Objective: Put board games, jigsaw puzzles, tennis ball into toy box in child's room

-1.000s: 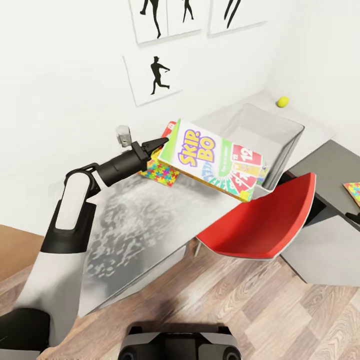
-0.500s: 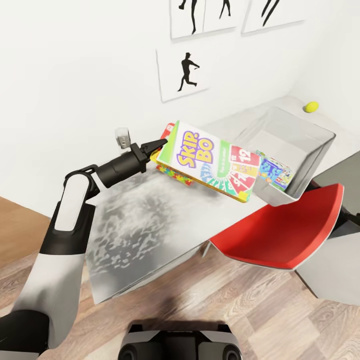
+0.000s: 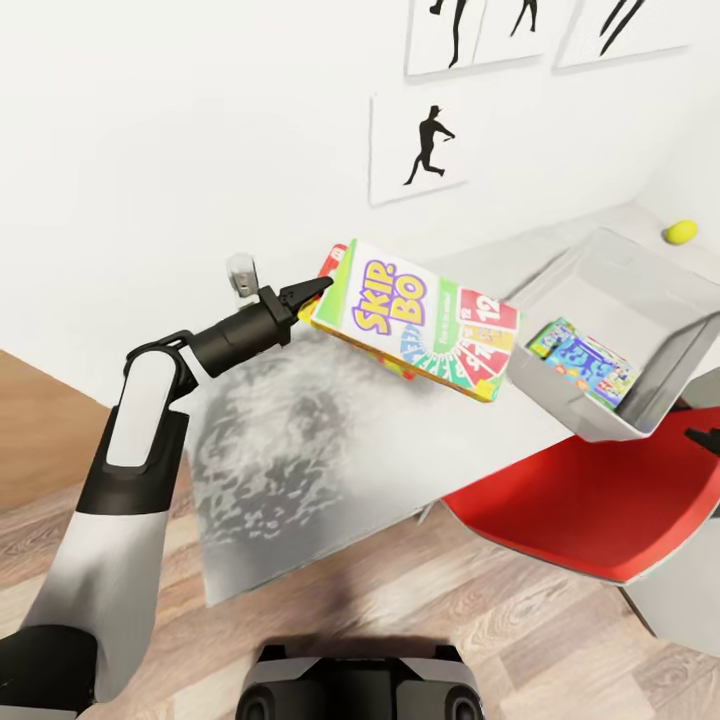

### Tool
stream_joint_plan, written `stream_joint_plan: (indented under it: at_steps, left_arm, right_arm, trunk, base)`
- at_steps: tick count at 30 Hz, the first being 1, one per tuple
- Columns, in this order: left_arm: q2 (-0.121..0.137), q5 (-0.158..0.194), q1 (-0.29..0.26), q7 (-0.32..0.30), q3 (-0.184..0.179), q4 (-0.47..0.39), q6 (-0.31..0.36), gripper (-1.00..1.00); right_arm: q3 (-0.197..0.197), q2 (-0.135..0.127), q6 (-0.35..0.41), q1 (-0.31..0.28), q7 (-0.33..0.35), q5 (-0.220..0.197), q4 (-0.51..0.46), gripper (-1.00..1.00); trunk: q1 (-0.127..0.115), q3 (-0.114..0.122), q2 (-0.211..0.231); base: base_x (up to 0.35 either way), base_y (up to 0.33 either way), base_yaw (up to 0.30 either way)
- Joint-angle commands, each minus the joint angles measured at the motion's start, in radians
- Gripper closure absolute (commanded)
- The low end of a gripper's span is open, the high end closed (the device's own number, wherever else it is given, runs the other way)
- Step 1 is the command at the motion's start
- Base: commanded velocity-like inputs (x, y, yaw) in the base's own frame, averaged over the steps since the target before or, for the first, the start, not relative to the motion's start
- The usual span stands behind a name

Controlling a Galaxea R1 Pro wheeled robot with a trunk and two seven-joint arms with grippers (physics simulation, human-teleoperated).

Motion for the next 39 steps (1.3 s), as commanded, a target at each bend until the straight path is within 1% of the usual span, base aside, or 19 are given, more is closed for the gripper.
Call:
stream_joint_plan:
  at_steps: [1, 8, 16, 25, 27, 28, 30, 39]
  left_arm:
    - [0.000, 0.000, -0.001, -0.006, 0.000, 0.000, 0.002, 1.00]
    - [-0.001, -0.001, 0.015, 0.028, -0.001, -0.025, -0.015, 1.00]
    - [-0.003, 0.000, 0.019, 0.037, -0.003, -0.030, -0.019, 1.00]
    - [-0.004, 0.000, 0.019, 0.040, -0.008, -0.031, -0.020, 1.00]
    - [-0.002, 0.010, 0.031, 0.027, -0.020, -0.042, -0.008, 1.00]
    - [-0.002, 0.015, 0.030, 0.022, -0.022, -0.042, -0.003, 1.00]
    - [-0.002, 0.015, 0.030, 0.016, -0.022, -0.042, 0.006, 1.00]
    - [-0.002, 0.015, 0.030, 0.016, -0.022, -0.042, 0.006, 1.00]
  right_arm:
    - [-0.001, 0.000, 0.006, -0.001, 0.002, -0.002, 0.000, -1.00]
    - [0.001, 0.003, 0.003, 0.001, -0.003, -0.001, 0.001, -1.00]
    - [-0.001, 0.007, -0.025, 0.001, -0.005, 0.001, 0.003, -1.00]
    - [-0.006, 0.008, -0.040, 0.001, -0.007, 0.001, 0.006, -1.00]
    - [0.006, 0.019, -0.038, -0.010, 0.005, -0.011, 0.003, -1.00]
    - [0.012, 0.018, -0.039, -0.016, 0.007, -0.016, 0.003, -1.00]
    - [0.021, 0.018, -0.039, -0.020, 0.007, -0.016, 0.003, -1.00]
    - [0.021, 0.018, -0.039, -0.020, 0.007, -0.016, 0.003, -1.00]
  trunk:
    - [0.001, -0.002, -0.002]
    - [0.001, -0.003, -0.002]
    - [0.001, -0.003, -0.002]
    - [0.001, -0.003, -0.002]
    - [0.001, -0.003, -0.002]
    - [0.001, -0.003, -0.002]
    - [0.001, -0.003, -0.002]
    - [0.001, -0.003, -0.002]
  base:
    - [0.215, -0.133, 0.102]
    - [0.260, -0.154, 0.046]
    - [0.200, -0.118, 0.011]
    - [0.047, -0.030, 0.002]
    - [0.000, 0.000, 0.000]
    - [0.000, 0.000, 0.000]
    - [0.000, 0.000, 0.000]
    - [0.000, 0.000, 0.000]
